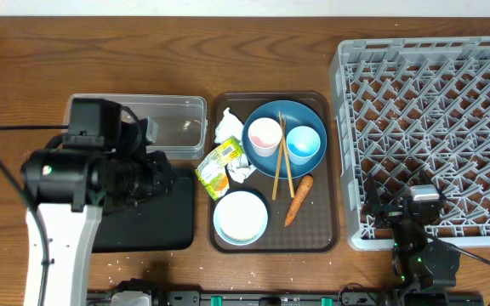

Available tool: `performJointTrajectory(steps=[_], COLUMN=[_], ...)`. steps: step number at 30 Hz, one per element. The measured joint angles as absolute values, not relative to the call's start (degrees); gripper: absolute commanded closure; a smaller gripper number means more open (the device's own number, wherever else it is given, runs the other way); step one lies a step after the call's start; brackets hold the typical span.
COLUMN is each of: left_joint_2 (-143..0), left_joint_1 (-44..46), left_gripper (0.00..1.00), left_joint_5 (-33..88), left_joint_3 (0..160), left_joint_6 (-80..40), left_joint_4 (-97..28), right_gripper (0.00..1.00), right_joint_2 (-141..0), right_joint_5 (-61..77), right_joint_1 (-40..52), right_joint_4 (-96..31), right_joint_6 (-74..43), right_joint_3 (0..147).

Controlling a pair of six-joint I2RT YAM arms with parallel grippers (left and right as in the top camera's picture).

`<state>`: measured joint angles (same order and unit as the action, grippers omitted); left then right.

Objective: Sort waste into correct bins and load items into the dishwasher rack
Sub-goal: 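Move the left gripper over the brown tray toward the yellow wrapper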

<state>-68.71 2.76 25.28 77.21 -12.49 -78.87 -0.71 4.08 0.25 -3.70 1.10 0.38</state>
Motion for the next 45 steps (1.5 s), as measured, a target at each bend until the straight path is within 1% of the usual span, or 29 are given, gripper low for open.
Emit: performJointTrajectory(steps=[18, 23, 28, 32, 41, 45], left_joint_2=[-69.3, -69.3, -69.3, -69.3, -69.7, -71.2], left_joint_1=[2.8, 6.0, 15.1, 25.6, 51.0, 59.9], left_gripper=[0.94, 0.94, 0.94, 0.94, 0.94, 0.94], left_joint_5=[25.1, 24.9, 24.7, 23.3, 12.8, 8.9], left_joint_3=[75.4, 75.3, 75.2, 75.0, 75.0, 74.9], left_joint_6=[-16.9, -19.7, -23.5, -27.7, -39.2, -44.2], left_joint_4=[-76.9, -76.5, -72.5, -68.6, -68.1, -67.6], right_gripper=[0.01, 0.01, 0.01, 0.01, 0.01, 0.01], right_joint_2=[-0.7, -0.7, -0.7, -0.7, -0.7, -0.7], right_joint_5=[4.1, 4.1, 4.1, 4.1, 4.1, 4.1], right_joint_1=[0.3, 0.3, 0.3, 0.3, 0.2, 0.2], right_joint_4=[-3.7, -3.7, -3.7, -3.7, -3.7, -3.7], right_joint_6=[1.1, 1.1, 1.1, 1.1, 1.1, 1.1], right_joint_3=[0.4, 0.4, 0.4, 0.4, 0.4, 0.4])
